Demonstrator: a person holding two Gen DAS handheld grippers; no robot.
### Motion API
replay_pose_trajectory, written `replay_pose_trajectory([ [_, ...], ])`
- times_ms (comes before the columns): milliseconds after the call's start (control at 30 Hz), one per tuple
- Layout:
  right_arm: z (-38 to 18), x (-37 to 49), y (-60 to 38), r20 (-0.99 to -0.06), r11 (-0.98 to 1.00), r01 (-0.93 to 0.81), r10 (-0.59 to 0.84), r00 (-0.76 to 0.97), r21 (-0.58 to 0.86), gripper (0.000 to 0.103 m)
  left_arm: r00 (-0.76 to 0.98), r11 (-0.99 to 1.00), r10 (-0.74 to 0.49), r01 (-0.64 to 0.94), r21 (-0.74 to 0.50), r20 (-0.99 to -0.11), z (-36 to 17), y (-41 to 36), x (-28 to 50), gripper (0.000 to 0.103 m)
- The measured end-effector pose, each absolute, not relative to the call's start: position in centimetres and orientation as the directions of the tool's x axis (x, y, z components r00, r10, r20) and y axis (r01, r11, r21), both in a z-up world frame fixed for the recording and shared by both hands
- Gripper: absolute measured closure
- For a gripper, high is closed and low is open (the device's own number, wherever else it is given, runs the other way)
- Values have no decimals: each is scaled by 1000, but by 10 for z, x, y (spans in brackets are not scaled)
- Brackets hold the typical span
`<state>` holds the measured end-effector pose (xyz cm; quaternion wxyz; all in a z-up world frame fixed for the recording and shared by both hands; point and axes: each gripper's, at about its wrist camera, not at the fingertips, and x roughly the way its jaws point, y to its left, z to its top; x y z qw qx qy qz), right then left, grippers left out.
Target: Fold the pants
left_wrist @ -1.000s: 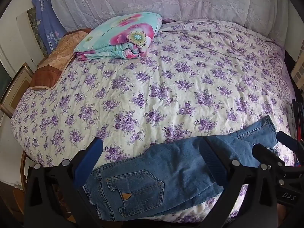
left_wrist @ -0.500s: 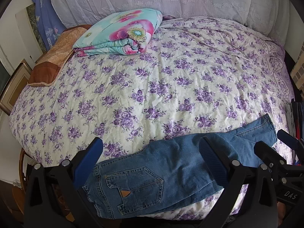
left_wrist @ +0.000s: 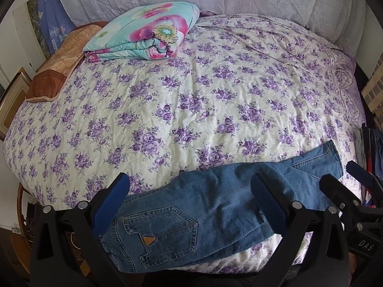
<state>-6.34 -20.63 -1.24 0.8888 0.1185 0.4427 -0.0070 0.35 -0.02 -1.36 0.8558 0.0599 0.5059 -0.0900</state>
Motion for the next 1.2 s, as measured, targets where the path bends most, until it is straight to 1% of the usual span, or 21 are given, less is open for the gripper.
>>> replay_pose_trajectory([
  [167, -12, -64, -204, -789, 972, 118, 92, 608, 204, 3, 448, 977, -132, 209, -40, -884, -15, 5, 7, 4],
  [300, -17, -60, -210, -789, 969, 119, 100, 606, 214, 3, 438, 980, -132, 195, -49, -889, -17, 10, 8, 4],
  [467, -21, -59, -209, -792, 969, 111, 113, 600, 222, 3, 437, 987, -105, 157, -39, -893, -19, 20, 9, 4],
  [667, -25, -61, -214, -794, 971, 80, 135, 593, 225, 3, 426, 996, -25, 89, 14, -904, -31, 38, 3, 4],
  [733, -26, -64, -223, -792, 977, 64, 126, 598, 204, 3, 424, 998, 17, 47, 41, -905, -38, 50, -3, 4],
  [833, -32, -71, -243, -792, 990, 41, 82, 606, 134, 3, 397, 993, 118, -47, 109, -910, -56, 73, -17, 4],
  [900, -44, -77, -259, -802, 994, 20, 71, 594, 103, 3, 359, 979, 193, -126, 157, -913, -73, 91, -32, 4],
  [933, -52, -81, -267, -813, 995, 10, 77, 577, 101, 3, 339, 974, 205, -164, 157, -918, -82, 102, -40, 4],
  [1033, -79, -91, -288, -844, 992, -17, 114, 523, 123, 3, 280, 957, 183, -272, 105, -943, -110, 127, -69, 4],
  [1200, -105, -103, -307, -865, 993, -22, 115, 488, 119, 3, 200, 915, 157, -398, 66, -967, -152, 149, -115, 4],
])
